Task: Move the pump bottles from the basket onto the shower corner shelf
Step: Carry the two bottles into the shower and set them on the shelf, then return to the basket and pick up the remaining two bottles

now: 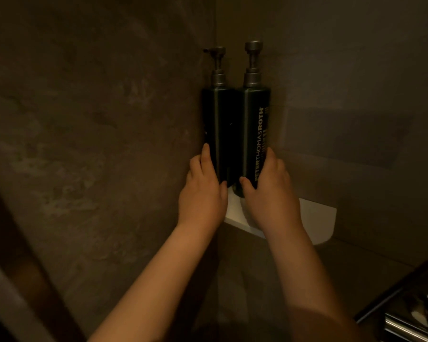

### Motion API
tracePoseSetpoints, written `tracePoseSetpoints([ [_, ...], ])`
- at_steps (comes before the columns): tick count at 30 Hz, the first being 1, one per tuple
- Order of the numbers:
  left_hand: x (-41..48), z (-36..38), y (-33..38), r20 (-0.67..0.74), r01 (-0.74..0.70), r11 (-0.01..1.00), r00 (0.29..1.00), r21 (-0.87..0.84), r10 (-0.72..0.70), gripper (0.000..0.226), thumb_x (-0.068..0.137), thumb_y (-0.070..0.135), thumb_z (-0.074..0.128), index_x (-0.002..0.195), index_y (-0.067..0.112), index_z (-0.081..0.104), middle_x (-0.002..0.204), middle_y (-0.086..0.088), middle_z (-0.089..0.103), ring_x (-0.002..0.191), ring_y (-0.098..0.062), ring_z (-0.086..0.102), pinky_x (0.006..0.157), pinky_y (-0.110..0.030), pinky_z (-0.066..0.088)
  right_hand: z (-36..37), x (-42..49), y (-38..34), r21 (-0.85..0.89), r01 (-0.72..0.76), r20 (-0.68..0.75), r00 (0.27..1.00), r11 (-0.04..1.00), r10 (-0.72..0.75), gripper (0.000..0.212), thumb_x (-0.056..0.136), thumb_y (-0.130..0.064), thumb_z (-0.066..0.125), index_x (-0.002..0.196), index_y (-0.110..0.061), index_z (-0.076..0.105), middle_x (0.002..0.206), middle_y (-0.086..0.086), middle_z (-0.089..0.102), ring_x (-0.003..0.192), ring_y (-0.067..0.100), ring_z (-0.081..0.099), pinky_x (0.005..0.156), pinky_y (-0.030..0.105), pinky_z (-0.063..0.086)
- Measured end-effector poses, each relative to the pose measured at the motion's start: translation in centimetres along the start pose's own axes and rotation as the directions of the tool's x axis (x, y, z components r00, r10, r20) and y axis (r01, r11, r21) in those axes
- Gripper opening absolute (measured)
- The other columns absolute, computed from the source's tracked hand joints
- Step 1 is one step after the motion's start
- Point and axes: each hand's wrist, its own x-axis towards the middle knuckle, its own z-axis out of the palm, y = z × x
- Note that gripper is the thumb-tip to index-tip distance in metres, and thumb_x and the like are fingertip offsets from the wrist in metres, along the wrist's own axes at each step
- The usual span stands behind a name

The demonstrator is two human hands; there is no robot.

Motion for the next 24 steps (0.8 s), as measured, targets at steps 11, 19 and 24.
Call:
tracePoseSetpoints([
  [11,-7.3,-8.9,-1.7,0.021,-0.122,0.981,0.992,0.148,0.121,0.054,0.090,0.046,0.043,0.137,0.021,0.039,0.130,-0.001,0.047,0.114,-0.014,0.046,0.080,-0.026,0.042,-1.5,-6.5,-1.3,-0.001,0.153,0.106,0.983,0.988,-0.152,0.058,0.090,-0.043,0.049,0.143,-0.033,0.026,0.143,-0.009,0.034,0.131,0.007,0.029,0.095,0.022,0.025],
  [19,-13.8,-16.1,-4.8,0.168,-0.077,0.946,0.986,0.314,0.024,0.047,0.089,0.045,0.043,0.129,0.022,0.051,0.123,0.000,0.055,0.111,-0.016,0.052,0.084,-0.030,0.045,0.2,-12.2,-7.1,0.065,0.272,0.306,0.910,0.960,-0.279,0.056,0.089,-0.045,0.048,0.141,-0.038,0.027,0.143,-0.016,0.032,0.129,-0.002,0.026,0.096,0.020,0.025],
  [24,-19.2,-21.3,-7.7,0.160,-0.023,0.942,0.987,0.335,-0.032,0.043,0.088,0.040,0.044,0.122,0.019,0.059,0.117,-0.001,0.061,0.108,-0.017,0.055,0.080,-0.028,0.046,1.7,-17.2,-11.4,0.133,0.335,0.443,0.822,0.933,-0.359,0.054,0.089,-0.046,0.046,0.139,-0.041,0.027,0.138,-0.021,0.033,0.116,-0.010,0.024,0.093,0.016,0.024],
])
